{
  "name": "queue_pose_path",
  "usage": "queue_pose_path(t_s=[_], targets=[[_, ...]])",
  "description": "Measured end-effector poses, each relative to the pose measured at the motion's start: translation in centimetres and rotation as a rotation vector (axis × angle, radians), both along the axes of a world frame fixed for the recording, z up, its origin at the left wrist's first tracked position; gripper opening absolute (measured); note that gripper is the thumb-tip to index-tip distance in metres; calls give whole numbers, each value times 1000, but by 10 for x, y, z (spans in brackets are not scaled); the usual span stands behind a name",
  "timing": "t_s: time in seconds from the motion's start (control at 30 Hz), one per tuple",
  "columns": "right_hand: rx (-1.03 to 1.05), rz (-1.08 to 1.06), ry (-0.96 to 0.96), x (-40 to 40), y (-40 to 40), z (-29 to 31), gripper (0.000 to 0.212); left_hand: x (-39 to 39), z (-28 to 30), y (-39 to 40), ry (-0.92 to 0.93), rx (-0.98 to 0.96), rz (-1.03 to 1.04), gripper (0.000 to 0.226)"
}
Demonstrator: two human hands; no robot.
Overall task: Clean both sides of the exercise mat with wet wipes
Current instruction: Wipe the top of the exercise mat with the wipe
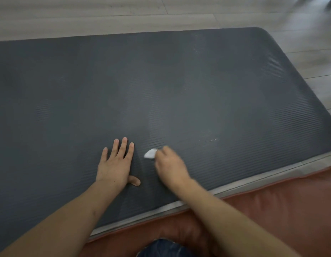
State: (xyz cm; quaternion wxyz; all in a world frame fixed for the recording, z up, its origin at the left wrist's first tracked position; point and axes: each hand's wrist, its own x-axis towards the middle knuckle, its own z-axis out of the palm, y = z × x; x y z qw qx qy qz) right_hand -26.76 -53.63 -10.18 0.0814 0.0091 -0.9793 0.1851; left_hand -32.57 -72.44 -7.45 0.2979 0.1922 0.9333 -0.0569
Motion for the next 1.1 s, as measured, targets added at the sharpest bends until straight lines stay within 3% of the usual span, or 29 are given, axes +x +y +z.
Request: queue_pose_path(t_s=[0.13, 0.23, 0.3, 0.4, 0.47, 0.53, 0.63, 0.7, 0.8, 0.9, 0.97, 1.03, 1.1], targets=[[123, -569, -127, -12, 154, 19, 6, 16, 6, -8, 54, 66, -22, 113], [52, -801, -61, -10, 144, 23, 15, 21, 6, -6, -22, 84, 2, 120], [-57, -703, -61, -7, 63, 19, 9, 23, 4, -4, -61, 66, -8, 129], [-83, -109, -132, 15, -54, 10, 11, 22, 0, -3, -74, 70, 3, 134], [-53, 78, -74, 15, -35, 5, 13, 21, -1, -3, -78, 71, 10, 135], [71, -108, -48, 4, 45, 7, 6, 20, -3, -2, -83, 53, 10, 136], [114, -667, -126, 1, 182, 16, 13, 23, -3, 3, -88, 32, 19, 135], [83, -814, -88, 7, 200, 18, 17, 24, -2, 6, -76, 29, 36, 135], [55, -645, -31, 13, 112, 6, 10, 23, -3, 7, -81, 30, 43, 135], [-46, -156, -79, 38, 1, 1, 7, 21, -4, 5, -89, 36, 33, 137], [-23, 27, -94, 40, -1, 4, 3, 19, -4, 1, -106, 44, 24, 137], [62, -94, -108, 30, 56, 7, 0, 15, -4, -4, -126, 46, -6, 138], [123, -406, -144, 19, 133, 14, 4, 14, -4, -7, -136, 48, -23, 139]])
